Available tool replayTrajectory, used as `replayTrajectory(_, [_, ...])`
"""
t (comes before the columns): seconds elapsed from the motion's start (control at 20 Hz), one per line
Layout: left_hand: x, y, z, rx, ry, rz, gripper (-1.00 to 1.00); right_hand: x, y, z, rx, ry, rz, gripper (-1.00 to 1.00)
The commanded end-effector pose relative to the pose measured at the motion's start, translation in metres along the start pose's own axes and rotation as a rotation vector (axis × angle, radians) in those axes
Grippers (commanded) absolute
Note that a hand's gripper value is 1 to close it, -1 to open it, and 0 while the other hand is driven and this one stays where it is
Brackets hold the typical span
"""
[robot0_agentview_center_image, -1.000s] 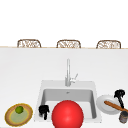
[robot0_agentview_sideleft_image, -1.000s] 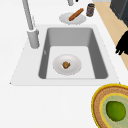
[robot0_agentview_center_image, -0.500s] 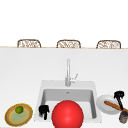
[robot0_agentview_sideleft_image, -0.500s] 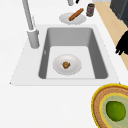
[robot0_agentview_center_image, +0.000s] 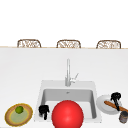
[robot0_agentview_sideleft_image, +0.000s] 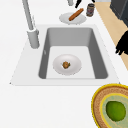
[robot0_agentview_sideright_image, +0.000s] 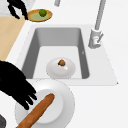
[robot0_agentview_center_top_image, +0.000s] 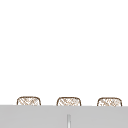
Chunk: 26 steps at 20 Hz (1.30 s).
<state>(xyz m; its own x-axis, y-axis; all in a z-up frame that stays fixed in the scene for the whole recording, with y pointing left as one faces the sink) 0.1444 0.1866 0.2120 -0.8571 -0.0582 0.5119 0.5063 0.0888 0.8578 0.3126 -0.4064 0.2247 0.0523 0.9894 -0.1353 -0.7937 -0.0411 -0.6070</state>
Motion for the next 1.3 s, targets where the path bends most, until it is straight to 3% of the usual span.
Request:
replayTrajectory(0.0, [0.000,0.000,0.000,0.000,0.000,0.000,0.00,0.003,0.002,-0.018,0.017,-0.021,-0.127,-1.00])
replayTrajectory(0.1, [0.000,0.000,0.000,0.000,0.000,0.000,0.00,0.005,-0.006,-0.032,0.015,-0.050,-0.129,-1.00])
replayTrajectory(0.25, [0.000,0.000,0.000,0.000,0.000,0.000,0.00,0.017,-0.020,-0.038,0.000,0.005,-0.073,-1.00])
replayTrajectory(0.35, [0.000,0.000,0.000,0.000,0.000,0.000,0.00,0.014,-0.016,-0.047,0.007,-0.002,-0.112,-1.00])
replayTrajectory(0.55, [0.000,0.000,0.000,0.000,0.000,0.000,0.00,0.018,-0.020,-0.066,0.001,-0.022,-0.134,-1.00])
replayTrajectory(0.75, [0.000,0.000,0.000,0.000,0.000,0.000,0.00,0.022,-0.003,-0.086,-0.019,0.005,-0.097,-1.00])
replayTrajectory(1.15, [0.000,0.000,0.000,0.000,0.000,0.000,0.00,0.029,0.012,-0.111,-0.015,-0.016,-0.126,-1.00])
replayTrajectory(1.25, [0.000,0.000,0.000,0.000,0.000,0.000,0.00,0.029,0.011,-0.116,-0.066,-0.002,-0.146,-1.00])
